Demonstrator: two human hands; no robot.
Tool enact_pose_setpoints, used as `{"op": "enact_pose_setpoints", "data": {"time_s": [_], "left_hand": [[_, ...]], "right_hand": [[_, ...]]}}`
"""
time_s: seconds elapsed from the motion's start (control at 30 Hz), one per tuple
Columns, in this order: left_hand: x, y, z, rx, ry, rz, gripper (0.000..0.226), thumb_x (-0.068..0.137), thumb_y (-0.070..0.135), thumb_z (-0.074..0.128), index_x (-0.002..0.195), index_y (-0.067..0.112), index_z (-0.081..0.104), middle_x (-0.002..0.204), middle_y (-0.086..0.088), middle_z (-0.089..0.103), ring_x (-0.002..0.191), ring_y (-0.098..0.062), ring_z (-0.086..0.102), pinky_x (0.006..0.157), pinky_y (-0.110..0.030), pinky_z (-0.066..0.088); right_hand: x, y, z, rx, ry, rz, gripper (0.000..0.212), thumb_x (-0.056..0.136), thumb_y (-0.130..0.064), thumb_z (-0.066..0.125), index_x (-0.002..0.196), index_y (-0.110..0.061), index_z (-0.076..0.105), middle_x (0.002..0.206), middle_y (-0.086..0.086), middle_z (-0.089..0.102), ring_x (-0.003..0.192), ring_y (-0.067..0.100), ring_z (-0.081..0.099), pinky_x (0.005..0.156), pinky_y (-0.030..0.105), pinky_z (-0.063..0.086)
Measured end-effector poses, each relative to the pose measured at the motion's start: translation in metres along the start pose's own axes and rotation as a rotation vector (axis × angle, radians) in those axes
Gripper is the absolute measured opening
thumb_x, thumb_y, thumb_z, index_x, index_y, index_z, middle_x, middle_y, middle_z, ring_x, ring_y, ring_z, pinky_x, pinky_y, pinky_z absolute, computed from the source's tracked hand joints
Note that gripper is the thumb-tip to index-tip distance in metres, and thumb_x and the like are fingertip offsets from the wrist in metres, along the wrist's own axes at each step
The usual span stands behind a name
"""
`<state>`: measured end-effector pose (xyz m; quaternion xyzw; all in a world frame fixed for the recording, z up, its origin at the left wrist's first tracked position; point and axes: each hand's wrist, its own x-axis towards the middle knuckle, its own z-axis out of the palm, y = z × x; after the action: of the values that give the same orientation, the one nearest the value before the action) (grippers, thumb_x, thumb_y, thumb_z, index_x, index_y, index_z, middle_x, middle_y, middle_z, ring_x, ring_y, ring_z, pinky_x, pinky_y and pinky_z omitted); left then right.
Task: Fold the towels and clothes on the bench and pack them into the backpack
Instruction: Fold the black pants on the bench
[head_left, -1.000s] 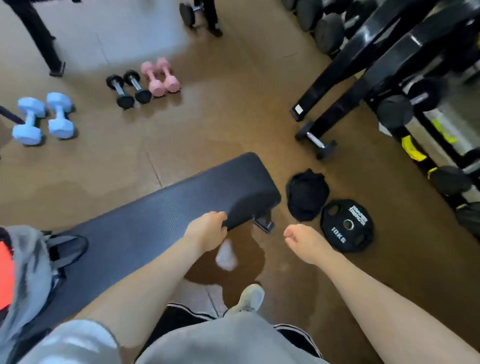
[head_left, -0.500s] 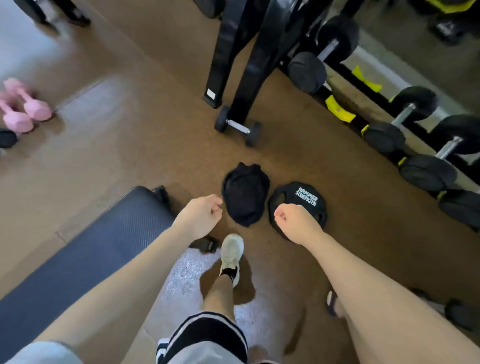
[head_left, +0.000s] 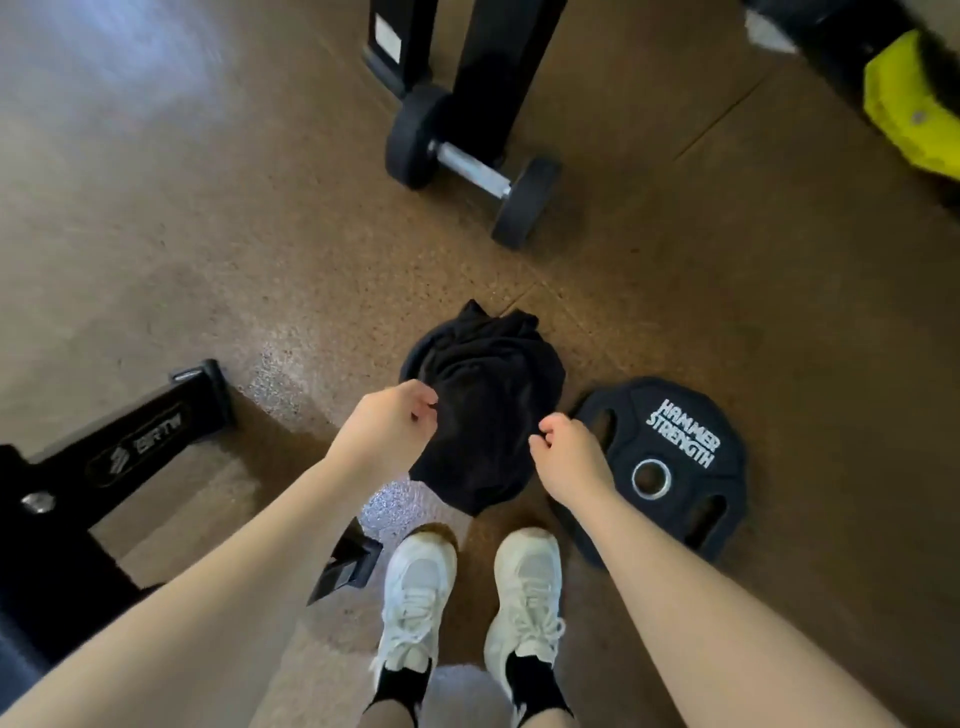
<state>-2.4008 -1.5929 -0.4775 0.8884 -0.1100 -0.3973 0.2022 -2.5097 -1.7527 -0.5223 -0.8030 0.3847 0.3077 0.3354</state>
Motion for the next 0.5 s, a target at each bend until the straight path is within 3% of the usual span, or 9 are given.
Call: {"op": "enact_pose_setpoints", "data": {"time_s": [0.13, 0.2, 0.27, 0.33, 0.5], "left_hand": [[0.055, -0.036, 0.055, -0.013, 0.109, 0.029, 0.029, 0.091, 0.010, 0.046, 0.119, 0.010, 0.057, 0.109, -0.008, 0.065, 0.097, -0.026, 0.060, 0.081, -0.028, 0.041], [0.069, -0.052, 0.077, -0.040, 0.140, 0.018, 0.028, 0.090, 0.009, 0.047, 0.115, 0.010, 0.059, 0.106, -0.009, 0.066, 0.094, -0.028, 0.061, 0.084, -0.034, 0.046], [0.076, -0.064, 0.091, -0.072, 0.147, 0.002, 0.026, 0.089, 0.007, 0.047, 0.111, 0.009, 0.061, 0.103, -0.010, 0.067, 0.092, -0.028, 0.061, 0.086, -0.038, 0.047], [0.076, -0.071, 0.099, -0.091, 0.144, -0.008, 0.026, 0.088, 0.006, 0.048, 0.110, 0.009, 0.062, 0.100, -0.010, 0.068, 0.091, -0.028, 0.061, 0.086, -0.037, 0.047], [0.048, -0.061, 0.074, -0.098, 0.127, -0.030, 0.026, 0.089, 0.006, 0.048, 0.111, 0.008, 0.061, 0.099, -0.007, 0.068, 0.086, -0.026, 0.059, 0.082, -0.031, 0.045]], "right_hand": [[0.089, 0.009, 0.058, 0.271, 0.056, 0.219, 0.062, 0.096, -0.032, 0.048, 0.147, -0.015, 0.018, 0.152, 0.011, 0.021, 0.132, 0.033, 0.036, 0.102, 0.043, 0.039], [0.120, 0.014, 0.086, 0.409, 0.043, 0.346, 0.079, 0.091, -0.035, 0.056, 0.148, -0.015, 0.007, 0.150, 0.013, 0.027, 0.131, 0.035, 0.037, 0.104, 0.047, 0.038], [0.132, 0.020, 0.108, 0.381, -0.007, 0.369, 0.074, 0.088, -0.033, 0.061, 0.144, -0.009, 0.019, 0.141, 0.015, 0.042, 0.126, 0.036, 0.044, 0.105, 0.049, 0.037], [0.125, 0.025, 0.119, 0.238, -0.026, 0.295, 0.049, 0.093, -0.027, 0.056, 0.134, -0.007, 0.039, 0.135, 0.014, 0.050, 0.124, 0.034, 0.046, 0.106, 0.044, 0.033], [0.073, 0.011, 0.083, 0.178, -0.061, 0.020, 0.043, 0.095, -0.025, 0.051, 0.130, 0.000, 0.046, 0.134, 0.016, 0.051, 0.125, 0.035, 0.045, 0.104, 0.043, 0.037]]}}
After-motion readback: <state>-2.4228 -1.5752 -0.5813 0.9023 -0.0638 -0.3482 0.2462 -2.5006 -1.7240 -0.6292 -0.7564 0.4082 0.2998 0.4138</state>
